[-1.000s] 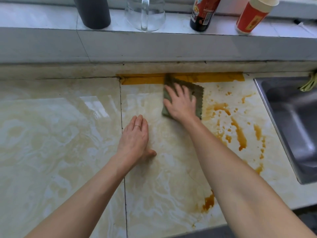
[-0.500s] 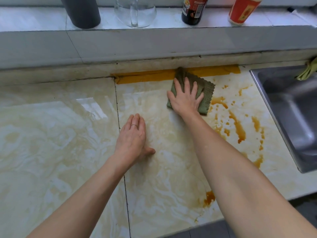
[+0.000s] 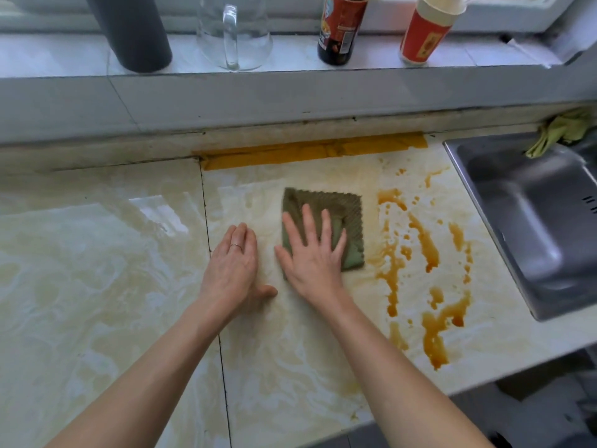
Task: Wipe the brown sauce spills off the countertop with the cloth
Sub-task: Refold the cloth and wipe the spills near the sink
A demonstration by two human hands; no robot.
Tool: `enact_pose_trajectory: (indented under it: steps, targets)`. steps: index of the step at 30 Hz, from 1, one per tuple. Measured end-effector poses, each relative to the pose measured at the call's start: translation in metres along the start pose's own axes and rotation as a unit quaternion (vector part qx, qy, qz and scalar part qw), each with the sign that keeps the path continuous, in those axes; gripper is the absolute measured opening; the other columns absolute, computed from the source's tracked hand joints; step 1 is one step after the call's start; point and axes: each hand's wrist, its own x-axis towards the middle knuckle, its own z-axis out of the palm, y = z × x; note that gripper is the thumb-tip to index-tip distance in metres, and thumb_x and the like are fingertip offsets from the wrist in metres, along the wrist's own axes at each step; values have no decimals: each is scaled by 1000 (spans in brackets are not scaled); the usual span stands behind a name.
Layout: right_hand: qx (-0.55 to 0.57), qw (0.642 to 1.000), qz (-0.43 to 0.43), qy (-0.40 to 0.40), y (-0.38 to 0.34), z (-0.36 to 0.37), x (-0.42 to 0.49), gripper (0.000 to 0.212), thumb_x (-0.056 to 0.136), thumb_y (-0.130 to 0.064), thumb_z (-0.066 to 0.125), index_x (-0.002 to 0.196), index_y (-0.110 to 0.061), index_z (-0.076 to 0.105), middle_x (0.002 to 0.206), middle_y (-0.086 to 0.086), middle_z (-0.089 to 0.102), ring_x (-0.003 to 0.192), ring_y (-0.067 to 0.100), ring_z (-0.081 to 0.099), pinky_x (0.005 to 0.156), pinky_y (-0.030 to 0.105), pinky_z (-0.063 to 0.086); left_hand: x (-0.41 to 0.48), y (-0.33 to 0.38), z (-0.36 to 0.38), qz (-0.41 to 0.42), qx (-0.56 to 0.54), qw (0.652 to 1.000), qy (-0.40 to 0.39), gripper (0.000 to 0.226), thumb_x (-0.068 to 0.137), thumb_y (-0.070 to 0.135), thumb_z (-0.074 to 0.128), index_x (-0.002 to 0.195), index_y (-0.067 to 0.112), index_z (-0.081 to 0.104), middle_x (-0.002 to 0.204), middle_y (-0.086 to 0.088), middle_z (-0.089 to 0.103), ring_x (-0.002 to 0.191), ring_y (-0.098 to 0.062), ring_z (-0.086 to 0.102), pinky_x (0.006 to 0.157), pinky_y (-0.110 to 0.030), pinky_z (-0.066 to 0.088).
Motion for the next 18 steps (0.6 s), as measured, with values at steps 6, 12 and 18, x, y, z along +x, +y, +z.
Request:
enact_pose_trajectory:
  steps: [6,12,18]
  targets:
    - [11,1000,-27,3,41,-1,-21,57,96,-55,4,151,-46,7,163,-11,-1,149,16,-7,117,55,-4,-2,1,-2,1,5,1000,-9,117,76,64,60,150,4,-8,159,-13,-10,147,-27,-8,122,-34,1]
    - [37,999,9,33,3,9,-40,54,97,-46,21,150,-44,19,163,-7,8,149,25,0,115,59,-2,-1,0,0,0,10,1000,-8,117,76,64,60,150,3,-8,159,-15,-9,147,-27,-8,122,-35,2]
    - [22,997,-16,65,55,7,-55,50,96,-43,28,146,-43,35,157,-9,29,146,18,21,115,55,15,-2,0,1,2,5,1000,-7,118,75,65,61,150,4,-7,159,-14,-8,148,-27,-7,122,-34,2]
